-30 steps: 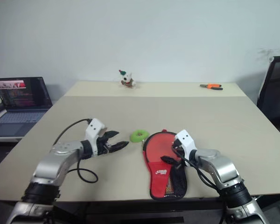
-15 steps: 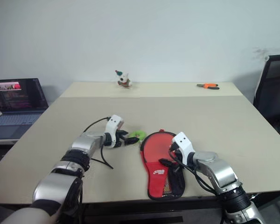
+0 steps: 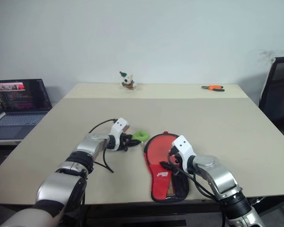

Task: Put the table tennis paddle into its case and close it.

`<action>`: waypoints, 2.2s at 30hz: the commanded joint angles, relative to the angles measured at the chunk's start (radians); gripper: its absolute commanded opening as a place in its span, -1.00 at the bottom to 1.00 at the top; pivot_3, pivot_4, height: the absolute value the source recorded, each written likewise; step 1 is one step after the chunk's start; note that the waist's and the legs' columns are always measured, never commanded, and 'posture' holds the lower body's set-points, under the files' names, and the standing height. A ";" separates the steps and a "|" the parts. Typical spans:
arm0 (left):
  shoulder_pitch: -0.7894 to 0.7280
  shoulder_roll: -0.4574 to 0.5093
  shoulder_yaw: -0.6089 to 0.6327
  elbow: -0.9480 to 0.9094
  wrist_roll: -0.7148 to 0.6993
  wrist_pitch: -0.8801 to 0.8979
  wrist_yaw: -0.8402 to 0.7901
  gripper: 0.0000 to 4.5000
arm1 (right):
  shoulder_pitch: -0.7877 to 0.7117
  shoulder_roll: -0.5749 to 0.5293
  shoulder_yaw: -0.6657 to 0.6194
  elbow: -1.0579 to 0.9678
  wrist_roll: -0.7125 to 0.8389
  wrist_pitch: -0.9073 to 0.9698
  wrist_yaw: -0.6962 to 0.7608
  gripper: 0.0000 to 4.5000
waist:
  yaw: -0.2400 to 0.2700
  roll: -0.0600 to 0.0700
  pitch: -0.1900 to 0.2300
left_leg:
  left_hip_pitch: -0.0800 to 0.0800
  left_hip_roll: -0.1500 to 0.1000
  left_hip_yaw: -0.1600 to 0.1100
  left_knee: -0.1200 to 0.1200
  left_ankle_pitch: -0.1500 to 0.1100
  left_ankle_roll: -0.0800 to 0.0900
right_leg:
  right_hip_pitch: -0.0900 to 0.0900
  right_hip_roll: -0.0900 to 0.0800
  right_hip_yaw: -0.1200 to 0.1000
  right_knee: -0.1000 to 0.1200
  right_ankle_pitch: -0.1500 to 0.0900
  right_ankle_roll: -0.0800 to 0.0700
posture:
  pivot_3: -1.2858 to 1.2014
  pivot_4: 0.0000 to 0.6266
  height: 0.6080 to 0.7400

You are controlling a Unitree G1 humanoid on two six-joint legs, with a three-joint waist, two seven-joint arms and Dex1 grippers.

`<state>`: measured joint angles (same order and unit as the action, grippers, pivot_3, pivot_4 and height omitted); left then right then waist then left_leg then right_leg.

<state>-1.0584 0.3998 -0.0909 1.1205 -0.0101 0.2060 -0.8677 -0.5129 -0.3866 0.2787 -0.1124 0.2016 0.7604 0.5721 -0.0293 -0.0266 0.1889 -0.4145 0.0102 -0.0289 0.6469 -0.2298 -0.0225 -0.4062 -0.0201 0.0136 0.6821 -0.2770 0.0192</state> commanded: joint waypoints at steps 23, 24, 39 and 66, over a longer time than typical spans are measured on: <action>-0.265 -0.149 -0.010 0.223 0.191 -0.173 0.450 -1.00 | 0.004 0.014 0.126 0.118 -0.105 0.032 0.047 1.00 | 0.000 -0.004 -0.007 | 0.006 -0.001 0.001 0.000 0.000 0.000 | 0.005 0.000 0.001 0.001 0.002 0.002 | 0.03 -0.52 1.00; -0.270 -0.154 -0.019 0.226 0.208 -0.186 0.461 -1.00 | 0.007 0.016 0.130 0.114 -0.105 0.037 0.046 1.00 | 0.000 -0.005 -0.008 | 0.006 -0.001 0.001 0.000 0.000 0.000 | 0.005 0.000 0.001 0.001 0.002 0.002 | 0.03 -0.52 1.00; -0.342 -0.275 -0.266 0.254 0.536 -0.426 0.620 -1.00 | 0.171 0.006 0.207 -0.047 -0.117 0.127 0.053 1.00 | 0.000 -0.008 -0.015 | 0.009 -0.002 0.002 -0.002 0.000 0.000 | 0.008 0.001 0.002 -0.001 0.002 0.002 | 0.03 -0.52 1.00; -0.415 -0.437 -0.470 0.262 0.774 -0.610 0.776 -1.00 | 0.244 0.017 0.197 -0.146 -0.114 0.199 0.017 1.00 | 0.007 -0.009 -0.015 | 0.015 -0.002 0.001 -0.002 -0.001 -0.001 | 0.017 -0.001 0.001 -0.004 -0.003 0.010 | 0.03 -0.52 1.00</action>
<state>-1.3982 -0.0049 -0.5631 1.4307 0.7694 -0.3589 -0.1388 -0.3439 -0.3742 0.3948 -0.3429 0.0589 0.8592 0.5586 -0.0224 -0.0355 0.1738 -0.3992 0.0080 -0.0279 0.6447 -0.2307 -0.0231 -0.3892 -0.0210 0.0146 0.6782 -0.2804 0.0289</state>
